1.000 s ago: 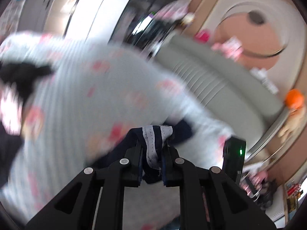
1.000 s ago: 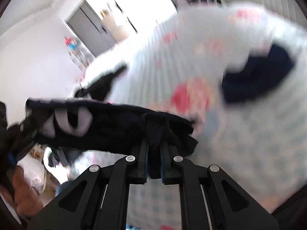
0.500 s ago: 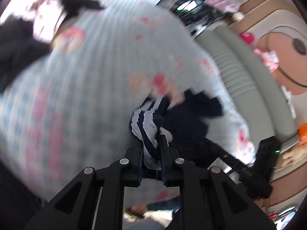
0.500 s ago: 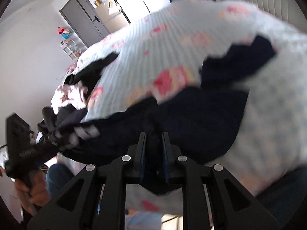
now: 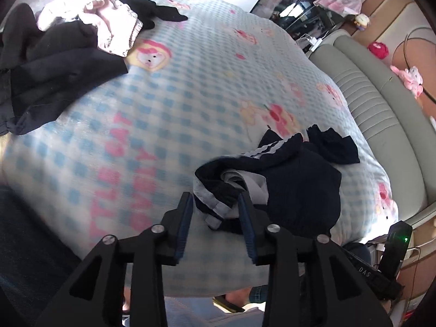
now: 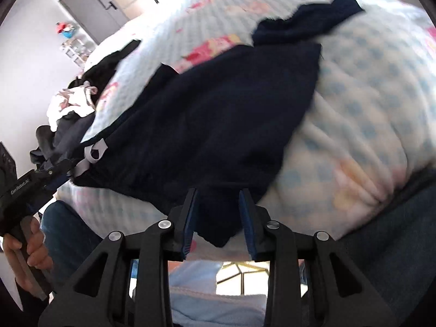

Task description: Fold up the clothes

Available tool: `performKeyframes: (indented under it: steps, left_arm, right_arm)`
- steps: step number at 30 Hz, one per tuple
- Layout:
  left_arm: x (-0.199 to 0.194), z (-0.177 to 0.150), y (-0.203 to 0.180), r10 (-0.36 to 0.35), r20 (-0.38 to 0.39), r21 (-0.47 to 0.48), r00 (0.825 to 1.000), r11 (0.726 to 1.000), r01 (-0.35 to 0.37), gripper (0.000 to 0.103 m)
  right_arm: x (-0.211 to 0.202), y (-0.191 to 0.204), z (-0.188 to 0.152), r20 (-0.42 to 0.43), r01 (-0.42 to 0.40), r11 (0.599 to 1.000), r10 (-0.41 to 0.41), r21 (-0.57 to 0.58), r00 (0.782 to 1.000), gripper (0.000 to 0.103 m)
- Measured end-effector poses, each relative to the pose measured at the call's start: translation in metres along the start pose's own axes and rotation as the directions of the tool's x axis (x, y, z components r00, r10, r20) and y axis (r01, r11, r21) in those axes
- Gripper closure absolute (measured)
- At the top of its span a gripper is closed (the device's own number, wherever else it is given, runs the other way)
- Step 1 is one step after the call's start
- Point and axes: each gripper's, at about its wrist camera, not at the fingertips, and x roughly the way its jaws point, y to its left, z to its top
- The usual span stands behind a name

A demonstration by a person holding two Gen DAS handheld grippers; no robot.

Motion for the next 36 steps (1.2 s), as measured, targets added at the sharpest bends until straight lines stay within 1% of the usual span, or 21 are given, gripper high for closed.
performKeyframes:
  steps: [2, 4, 7, 9, 11, 13, 14, 15, 17, 19, 21, 22, 23, 24, 25, 26, 29, 31, 32, 33, 36]
  left_arm:
    - [0.0, -0.003, 0.007, -0.026, -0.02, -0.012, 0.999, 1.0, 0.026, 0.06]
    - [0.003, -0.005, 0.01, -0.025, -0.032, -0.023, 0.999, 0.999, 0.024, 0.058]
    - [0.008, -0.007, 0.015, 0.001, -0.037, -0.037, 0.999, 0.999, -0.003, 0.058]
    - [0.01, -0.006, 0.021, 0.014, -0.038, -0.041, 0.999, 0.999, -0.016, 0.058]
    - [0.013, -0.005, 0.024, -0.007, -0.048, -0.044, 0.999, 0.999, 0.005, 0.058]
    - [0.017, -0.003, 0.029, -0.04, -0.06, -0.061, 0.997, 0.997, 0.036, 0.057]
    - [0.023, -0.001, 0.033, -0.07, -0.066, -0.093, 0.995, 0.994, 0.064, 0.054]
    - [0.028, 0.001, 0.038, -0.099, -0.069, -0.127, 0.993, 0.988, 0.09, 0.053]
    - [0.036, 0.006, 0.051, -0.154, -0.061, -0.229, 0.986, 0.964, 0.136, 0.053]
    - [0.038, 0.009, 0.06, -0.209, -0.031, -0.306, 0.977, 0.933, 0.189, 0.053]
    - [0.034, 0.011, 0.061, -0.199, 0.0, -0.314, 0.98, 0.93, 0.189, 0.053]
    - [0.036, 0.013, 0.06, -0.166, -0.013, -0.293, 0.986, 0.943, 0.155, 0.053]
    - [0.042, 0.013, 0.058, -0.139, -0.047, -0.275, 0.989, 0.954, 0.121, 0.053]
    - [0.048, 0.012, 0.056, -0.112, -0.087, -0.259, 0.99, 0.962, 0.086, 0.054]
    - [0.055, 0.011, 0.054, -0.08, -0.127, -0.239, 0.989, 0.97, 0.047, 0.056]
    - [0.06, 0.008, 0.051, -0.03, -0.165, -0.206, 0.986, 0.978, -0.004, 0.056]
    - [0.056, 0.002, 0.042, 0.055, -0.189, -0.134, 0.98, 0.988, -0.081, 0.061]
    - [0.049, -0.001, 0.039, 0.1, -0.192, -0.094, 0.976, 0.988, -0.12, 0.061]
    - [0.046, -0.001, 0.038, 0.109, -0.191, -0.085, 0.976, 0.988, -0.127, 0.061]
    - [0.045, 0.0, 0.04, 0.092, -0.186, -0.094, 0.978, 0.989, -0.111, 0.061]
    - [0.045, 0.006, 0.049, -0.003, -0.169, -0.151, 0.986, 0.988, -0.023, 0.059]
  right_arm:
    - [-0.005, -0.008, -0.005, -0.01, -0.006, 1.0, 0.006, 0.026, 1.0, 0.064]
    - [-0.007, -0.013, -0.005, -0.005, 0.007, 0.999, -0.007, 0.048, 1.0, 0.057]
    - [-0.01, -0.023, -0.005, 0.003, 0.033, 0.996, -0.034, 0.085, 0.999, 0.055]
    - [-0.011, -0.026, -0.005, -0.004, 0.047, 0.995, -0.047, 0.085, 0.999, 0.054]
    - [-0.009, -0.024, -0.006, -0.041, 0.026, 0.997, -0.023, 0.067, 0.999, 0.05]
    - [0.001, -0.024, -0.008, -0.08, -0.023, 0.996, 0.03, 0.088, 0.996, 0.045]
    - [0.006, -0.024, -0.009, -0.096, -0.046, 0.993, 0.056, 0.105, 0.994, 0.044]
    - [0.011, -0.024, -0.01, -0.111, -0.068, 0.99, 0.082, 0.121, 0.99, 0.042]
    - [0.017, -0.027, -0.011, -0.122, -0.065, 0.987, 0.084, 0.147, 0.989, 0.042]
    - [0.013, -0.032, -0.011, -0.094, -0.06, 0.982, 0.078, 0.181, 0.992, 0.042]
    - [0.006, -0.038, -0.01, -0.061, -0.051, 0.977, 0.065, 0.209, 0.996, 0.042]
    - [0.005, -0.04, -0.008, -0.056, -0.03, 0.978, 0.043, 0.206, 0.998, 0.042]
    - [0.005, -0.04, -0.007, -0.06, -0.016, 0.98, 0.029, 0.2, 0.998, 0.042]
    - [0.008, -0.04, -0.007, -0.071, -0.02, 0.98, 0.035, 0.197, 0.997, 0.042]
    - [0.012, -0.038, -0.008, -0.084, -0.035, 0.98, 0.052, 0.198, 0.995, 0.042]
    - [0.016, -0.037, -0.009, -0.097, -0.049, 0.979, 0.069, 0.199, 0.993, 0.042]
    - [0.022, -0.029, -0.013, -0.114, -0.037, 0.985, 0.057, 0.169, 0.992, 0.042]
    - [0.022, -0.026, -0.013, -0.111, -0.015, 0.989, 0.032, 0.147, 0.993, 0.042]
    - [0.022, -0.026, -0.013, -0.108, -0.019, 0.989, 0.035, 0.149, 0.994, 0.042]
    - [0.022, -0.027, -0.013, -0.104, -0.023, 0.988, 0.039, 0.151, 0.994, 0.042]
    - [0.023, -0.027, -0.014, -0.096, -0.046, 0.986, 0.062, 0.158, 0.993, 0.042]
